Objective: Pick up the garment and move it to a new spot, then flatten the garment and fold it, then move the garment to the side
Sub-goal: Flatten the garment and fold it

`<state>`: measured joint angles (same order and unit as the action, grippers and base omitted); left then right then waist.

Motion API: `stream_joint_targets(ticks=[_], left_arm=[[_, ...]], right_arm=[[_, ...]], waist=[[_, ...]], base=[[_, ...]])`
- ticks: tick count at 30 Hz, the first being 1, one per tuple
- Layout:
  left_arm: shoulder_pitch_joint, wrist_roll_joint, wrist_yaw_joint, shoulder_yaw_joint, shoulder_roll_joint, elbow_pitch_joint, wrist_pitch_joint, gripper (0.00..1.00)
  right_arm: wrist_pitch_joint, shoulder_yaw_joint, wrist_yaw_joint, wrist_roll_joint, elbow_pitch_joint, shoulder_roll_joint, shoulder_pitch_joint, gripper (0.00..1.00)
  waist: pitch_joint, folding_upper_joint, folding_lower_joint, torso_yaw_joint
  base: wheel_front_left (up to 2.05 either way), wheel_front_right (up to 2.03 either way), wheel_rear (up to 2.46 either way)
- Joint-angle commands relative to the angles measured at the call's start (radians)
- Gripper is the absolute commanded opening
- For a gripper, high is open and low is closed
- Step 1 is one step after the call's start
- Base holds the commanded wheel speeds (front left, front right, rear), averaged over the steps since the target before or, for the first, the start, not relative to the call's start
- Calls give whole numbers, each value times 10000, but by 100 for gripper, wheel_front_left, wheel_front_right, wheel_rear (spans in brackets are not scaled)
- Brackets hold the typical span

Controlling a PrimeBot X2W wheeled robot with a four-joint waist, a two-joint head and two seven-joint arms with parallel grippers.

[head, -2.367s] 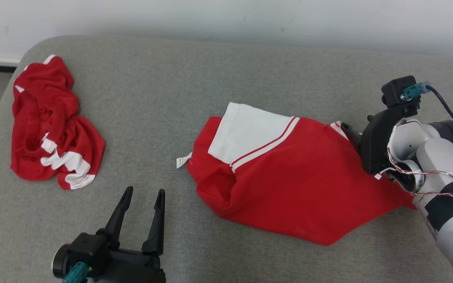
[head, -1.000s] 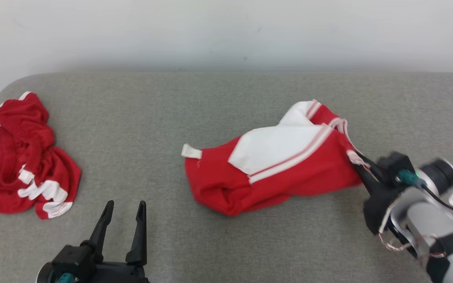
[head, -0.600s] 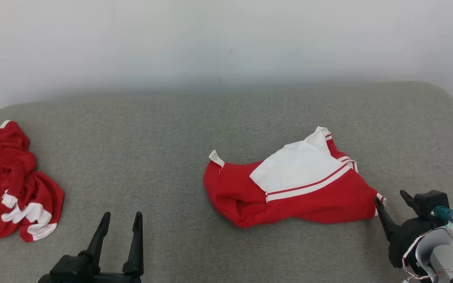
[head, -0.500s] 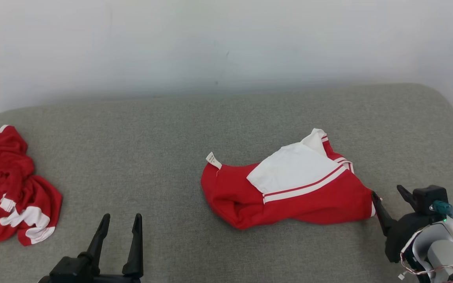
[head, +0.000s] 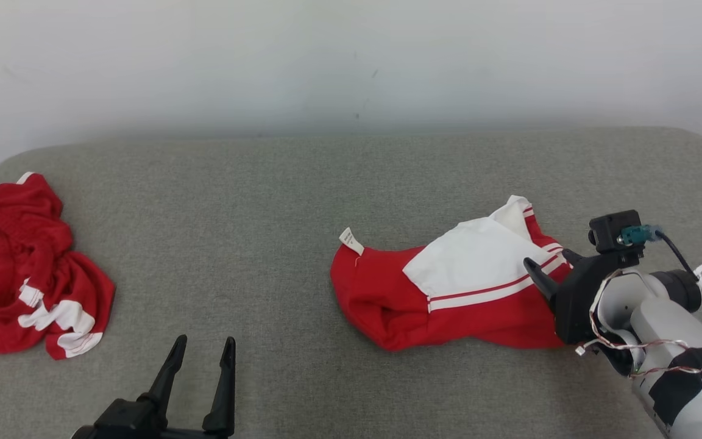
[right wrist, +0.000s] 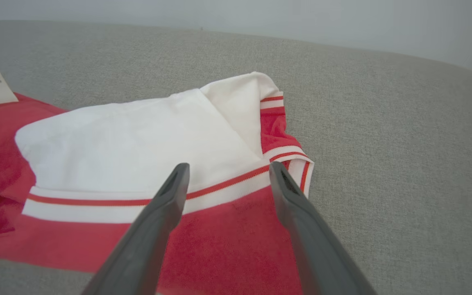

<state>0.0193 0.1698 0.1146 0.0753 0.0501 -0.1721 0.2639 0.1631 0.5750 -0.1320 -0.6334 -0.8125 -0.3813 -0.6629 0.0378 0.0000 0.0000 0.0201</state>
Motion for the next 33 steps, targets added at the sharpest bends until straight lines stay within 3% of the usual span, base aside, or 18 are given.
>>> stream_joint_targets(ticks=[1,5,14,33], left_arm=[[138,-89,13,11,5,17,8,100],[241,-156,70,81,5,34,8,100],[496,-193,118,194,5,38,10,100],[619,-209,137,100,5,39,8,100]], right_arm=[[243,9,26,-166,-84,-13,-239,100],[915,42,26,-404,-448,-53,-818,100],[1300,68,26,-989,-1102,68,-1611,100],[2239,622,26,-1944,-1559,-99,-2189,100]], waist=[[286,0,0,313],[553,0,0,650],[1010,0,0,1151],[1276,0,0,1342]], base=[[0,0,0],[0,0,0],[0,0,0],[0,0,0]])
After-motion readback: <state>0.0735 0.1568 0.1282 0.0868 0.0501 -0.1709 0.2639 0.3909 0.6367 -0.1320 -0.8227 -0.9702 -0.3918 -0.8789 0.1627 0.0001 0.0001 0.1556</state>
